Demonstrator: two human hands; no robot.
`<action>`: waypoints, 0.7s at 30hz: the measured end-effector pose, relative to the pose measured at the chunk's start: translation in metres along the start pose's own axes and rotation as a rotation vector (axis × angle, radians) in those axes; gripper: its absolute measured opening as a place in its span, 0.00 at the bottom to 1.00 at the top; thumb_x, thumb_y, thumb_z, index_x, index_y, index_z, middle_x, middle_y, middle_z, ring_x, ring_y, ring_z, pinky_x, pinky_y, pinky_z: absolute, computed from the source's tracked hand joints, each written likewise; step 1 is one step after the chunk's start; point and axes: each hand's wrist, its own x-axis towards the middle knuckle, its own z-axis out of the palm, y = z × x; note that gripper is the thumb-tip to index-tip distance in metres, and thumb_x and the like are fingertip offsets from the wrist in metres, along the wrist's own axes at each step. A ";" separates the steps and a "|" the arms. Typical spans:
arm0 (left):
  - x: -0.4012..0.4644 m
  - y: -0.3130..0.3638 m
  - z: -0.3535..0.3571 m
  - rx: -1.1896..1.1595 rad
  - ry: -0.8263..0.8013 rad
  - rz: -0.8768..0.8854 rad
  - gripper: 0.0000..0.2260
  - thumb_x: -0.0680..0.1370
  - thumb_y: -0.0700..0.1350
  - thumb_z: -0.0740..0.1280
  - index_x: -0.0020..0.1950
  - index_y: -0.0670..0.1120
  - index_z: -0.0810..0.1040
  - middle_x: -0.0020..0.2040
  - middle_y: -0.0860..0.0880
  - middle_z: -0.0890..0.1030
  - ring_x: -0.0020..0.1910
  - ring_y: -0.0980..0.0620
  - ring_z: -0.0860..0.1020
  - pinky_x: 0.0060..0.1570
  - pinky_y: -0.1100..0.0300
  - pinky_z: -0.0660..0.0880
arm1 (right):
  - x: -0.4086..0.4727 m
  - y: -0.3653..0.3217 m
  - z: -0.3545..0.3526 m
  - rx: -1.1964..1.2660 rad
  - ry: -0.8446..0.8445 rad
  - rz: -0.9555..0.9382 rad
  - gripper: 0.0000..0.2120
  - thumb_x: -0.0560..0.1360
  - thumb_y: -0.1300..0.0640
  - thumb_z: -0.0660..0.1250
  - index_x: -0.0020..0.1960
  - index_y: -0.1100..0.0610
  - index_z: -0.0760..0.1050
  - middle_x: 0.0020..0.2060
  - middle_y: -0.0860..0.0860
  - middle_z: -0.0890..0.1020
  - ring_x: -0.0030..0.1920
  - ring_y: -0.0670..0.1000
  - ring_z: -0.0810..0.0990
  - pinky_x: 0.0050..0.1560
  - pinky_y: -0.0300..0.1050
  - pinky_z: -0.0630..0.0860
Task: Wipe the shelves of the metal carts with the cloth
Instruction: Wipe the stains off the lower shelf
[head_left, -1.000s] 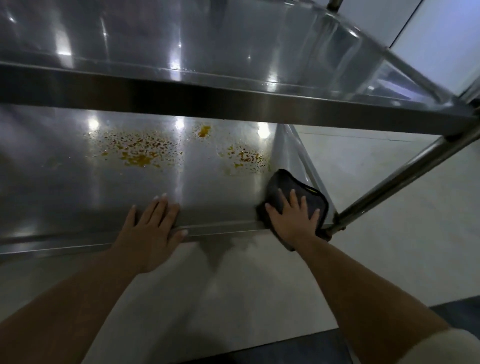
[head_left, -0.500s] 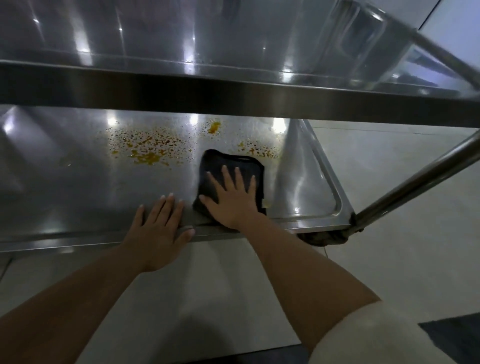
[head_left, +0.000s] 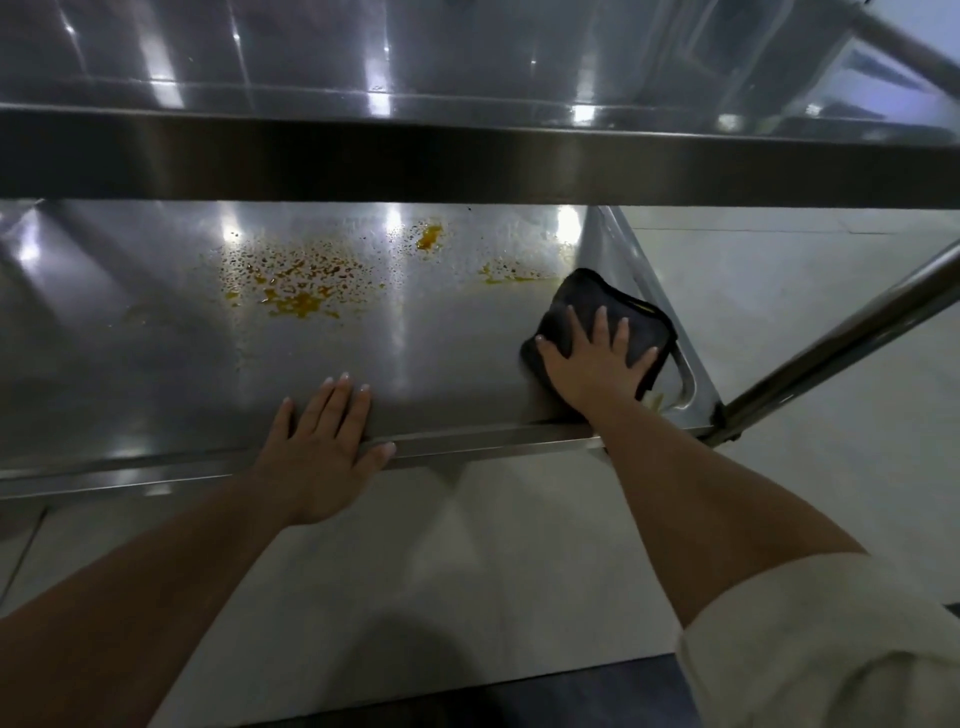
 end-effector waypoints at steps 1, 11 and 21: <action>-0.001 0.000 0.000 0.021 0.004 0.000 0.44 0.65 0.71 0.27 0.76 0.50 0.32 0.77 0.49 0.32 0.72 0.56 0.29 0.74 0.44 0.40 | -0.003 -0.003 0.001 -0.004 -0.013 -0.021 0.34 0.74 0.28 0.43 0.76 0.38 0.42 0.78 0.50 0.42 0.77 0.58 0.37 0.67 0.72 0.32; 0.002 -0.025 -0.042 0.135 -0.252 0.162 0.34 0.79 0.65 0.43 0.77 0.48 0.35 0.78 0.49 0.35 0.77 0.52 0.38 0.76 0.53 0.44 | -0.058 -0.069 0.017 -0.168 -0.156 -0.532 0.37 0.70 0.24 0.41 0.75 0.36 0.38 0.77 0.47 0.37 0.76 0.56 0.33 0.67 0.70 0.31; -0.086 -0.139 -0.012 0.179 0.096 0.175 0.41 0.66 0.66 0.17 0.75 0.52 0.38 0.76 0.56 0.42 0.76 0.55 0.42 0.74 0.54 0.46 | -0.067 -0.080 0.022 -0.037 -0.089 -0.178 0.30 0.76 0.31 0.42 0.76 0.36 0.41 0.78 0.45 0.40 0.77 0.51 0.36 0.71 0.66 0.34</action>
